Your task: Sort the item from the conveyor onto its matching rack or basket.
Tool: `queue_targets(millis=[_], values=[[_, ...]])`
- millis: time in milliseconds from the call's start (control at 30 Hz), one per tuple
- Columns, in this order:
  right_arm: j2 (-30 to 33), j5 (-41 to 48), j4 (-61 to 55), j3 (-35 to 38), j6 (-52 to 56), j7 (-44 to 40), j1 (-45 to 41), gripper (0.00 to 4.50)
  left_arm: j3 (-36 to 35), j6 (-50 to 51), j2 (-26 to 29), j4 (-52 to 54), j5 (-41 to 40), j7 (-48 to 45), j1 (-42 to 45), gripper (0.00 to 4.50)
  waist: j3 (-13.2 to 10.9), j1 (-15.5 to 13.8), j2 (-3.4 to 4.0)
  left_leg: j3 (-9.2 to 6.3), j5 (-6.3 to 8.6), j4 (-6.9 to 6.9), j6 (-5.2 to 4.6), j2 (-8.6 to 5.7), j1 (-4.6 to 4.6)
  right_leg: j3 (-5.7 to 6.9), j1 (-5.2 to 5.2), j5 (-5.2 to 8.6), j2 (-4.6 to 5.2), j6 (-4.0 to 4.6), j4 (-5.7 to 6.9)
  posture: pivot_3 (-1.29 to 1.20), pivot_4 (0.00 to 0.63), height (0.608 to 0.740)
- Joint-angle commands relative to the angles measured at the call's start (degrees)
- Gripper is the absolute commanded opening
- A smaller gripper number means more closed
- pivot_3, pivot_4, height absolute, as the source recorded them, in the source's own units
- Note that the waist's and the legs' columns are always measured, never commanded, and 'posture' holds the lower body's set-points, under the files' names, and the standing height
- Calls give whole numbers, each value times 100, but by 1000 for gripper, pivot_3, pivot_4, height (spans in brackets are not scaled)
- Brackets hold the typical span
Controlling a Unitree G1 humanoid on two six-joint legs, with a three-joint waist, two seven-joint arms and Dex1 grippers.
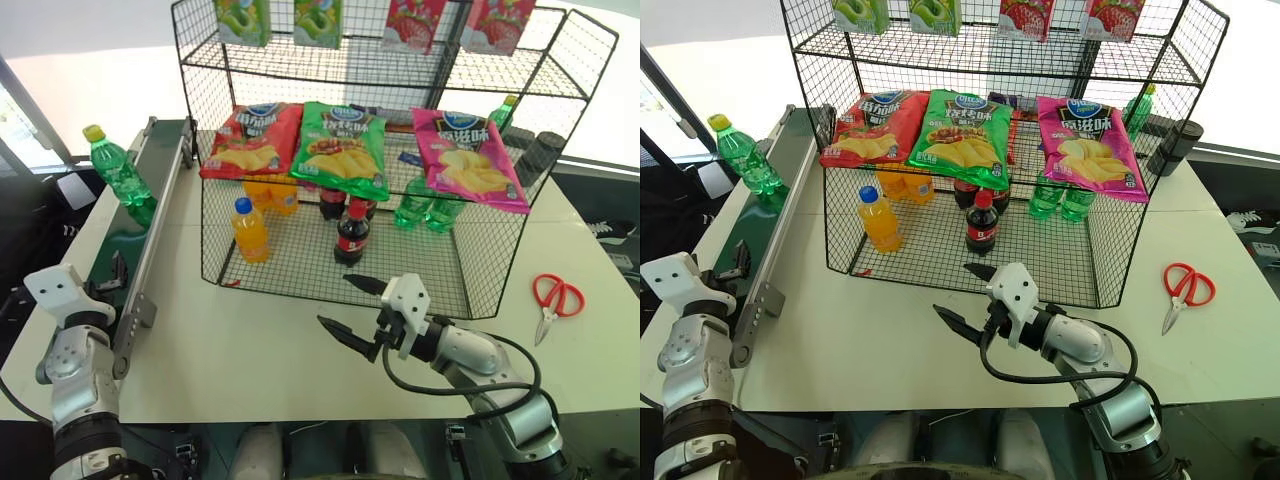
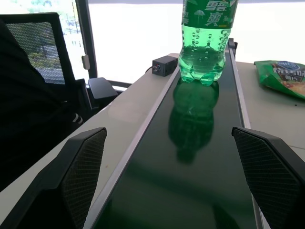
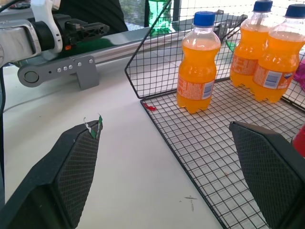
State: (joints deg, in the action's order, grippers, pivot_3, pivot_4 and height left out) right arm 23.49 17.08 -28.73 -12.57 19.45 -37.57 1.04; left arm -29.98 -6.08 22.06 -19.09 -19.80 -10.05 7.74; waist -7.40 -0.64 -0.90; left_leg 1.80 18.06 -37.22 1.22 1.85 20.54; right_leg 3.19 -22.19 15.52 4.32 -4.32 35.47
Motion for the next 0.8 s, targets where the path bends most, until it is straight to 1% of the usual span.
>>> queue_targets(millis=[33,400,800], values=[[-31,93,-140,-11,-110,-58,-27,4448,38,-143,5,235,19,-46,24,4500,0,0,0,0,0,0,0,0,0,0,0,0,0,0,0,0,150,740],[-25,120,-212,-16,-35,-75,-65,4448,102,-148,1,286,71,-111,44,4500,0,-1,0,0,0,0,0,0,1,0,0,0,3,0,0,0,150,740],[-41,158,-147,4,11,-97,-234,4448,95,-325,3,301,59,37,151,4500,0,-1,0,0,0,2,0,-2,3,1,-2,0,11,0,-2,0,150,740]])
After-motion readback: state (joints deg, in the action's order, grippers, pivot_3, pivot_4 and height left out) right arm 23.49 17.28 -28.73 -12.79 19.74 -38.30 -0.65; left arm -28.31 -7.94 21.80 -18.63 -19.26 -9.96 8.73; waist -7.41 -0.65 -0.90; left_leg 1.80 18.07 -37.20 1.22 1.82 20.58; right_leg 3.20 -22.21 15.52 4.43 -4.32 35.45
